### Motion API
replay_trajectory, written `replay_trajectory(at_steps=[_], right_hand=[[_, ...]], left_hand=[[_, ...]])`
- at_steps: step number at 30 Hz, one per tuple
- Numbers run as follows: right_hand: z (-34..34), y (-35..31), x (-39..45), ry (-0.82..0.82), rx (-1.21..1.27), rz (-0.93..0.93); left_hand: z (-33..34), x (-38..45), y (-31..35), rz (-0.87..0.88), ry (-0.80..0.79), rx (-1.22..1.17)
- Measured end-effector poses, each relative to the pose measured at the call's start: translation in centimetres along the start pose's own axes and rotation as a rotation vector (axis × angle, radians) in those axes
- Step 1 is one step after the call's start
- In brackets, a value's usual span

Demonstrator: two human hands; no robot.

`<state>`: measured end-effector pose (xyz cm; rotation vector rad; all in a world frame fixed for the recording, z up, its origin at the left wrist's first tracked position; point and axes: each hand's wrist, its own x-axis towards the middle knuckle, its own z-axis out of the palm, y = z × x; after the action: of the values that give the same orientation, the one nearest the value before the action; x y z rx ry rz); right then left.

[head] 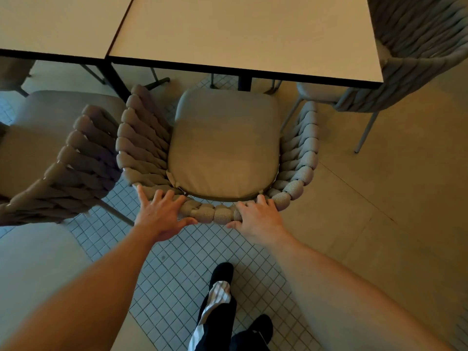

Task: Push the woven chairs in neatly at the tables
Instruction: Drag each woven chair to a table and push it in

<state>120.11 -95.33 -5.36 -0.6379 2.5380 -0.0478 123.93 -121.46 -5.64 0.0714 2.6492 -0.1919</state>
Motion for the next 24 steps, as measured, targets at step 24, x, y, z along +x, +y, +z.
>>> replay_trajectory(at_steps=[24], right_hand=[[0.30, -1.05, 0.46, -0.013, -0.005, 0.066]], left_hand=[[-0.20, 0.10, -1.06, 0.032, 0.033, -0.099]])
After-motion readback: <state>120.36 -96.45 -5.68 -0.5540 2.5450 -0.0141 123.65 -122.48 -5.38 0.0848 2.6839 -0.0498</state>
